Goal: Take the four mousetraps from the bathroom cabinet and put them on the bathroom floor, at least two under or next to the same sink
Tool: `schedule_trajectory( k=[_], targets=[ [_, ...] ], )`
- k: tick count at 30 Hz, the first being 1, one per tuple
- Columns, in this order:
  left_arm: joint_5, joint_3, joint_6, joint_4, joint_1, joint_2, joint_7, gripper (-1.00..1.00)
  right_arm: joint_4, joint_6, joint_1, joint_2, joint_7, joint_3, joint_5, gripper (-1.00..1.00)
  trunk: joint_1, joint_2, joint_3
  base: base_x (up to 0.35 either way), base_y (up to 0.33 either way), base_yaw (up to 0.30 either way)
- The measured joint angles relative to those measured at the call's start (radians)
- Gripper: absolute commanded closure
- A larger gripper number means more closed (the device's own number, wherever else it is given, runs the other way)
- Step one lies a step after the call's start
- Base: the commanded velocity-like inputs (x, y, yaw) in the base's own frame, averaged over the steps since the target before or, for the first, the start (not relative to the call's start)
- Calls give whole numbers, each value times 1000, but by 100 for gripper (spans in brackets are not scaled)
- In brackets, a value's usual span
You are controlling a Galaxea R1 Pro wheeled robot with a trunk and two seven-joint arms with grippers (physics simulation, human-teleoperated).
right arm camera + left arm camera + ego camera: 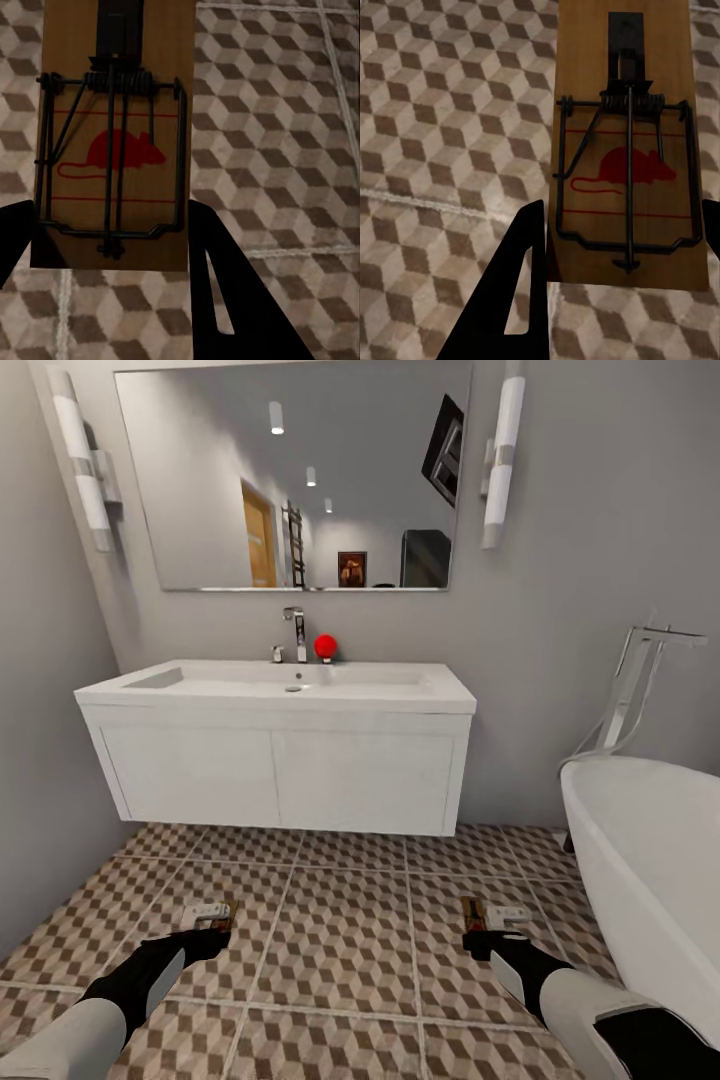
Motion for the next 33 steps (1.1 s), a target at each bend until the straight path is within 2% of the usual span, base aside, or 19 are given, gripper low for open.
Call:
schedule_trajectory(
  k=[8, 21, 33],
  targets=[
    [0, 1, 0, 1, 1, 0, 0, 100, -1, -3, 0, -1, -6, -9, 4, 100, 31, -56, -25, 0, 0, 0],
    [2, 1, 0, 0, 1, 0, 0, 100, 0, 2, 0, -5, -4, -8, 14, 100, 37, -59, -75, 0, 0, 0],
    [3, 2, -2, -1, 0, -1, -1, 100, 0, 7, 0, -4, 4, -7, 15, 100, 37, -59, -75, 7, 0, 0]
  ],
)
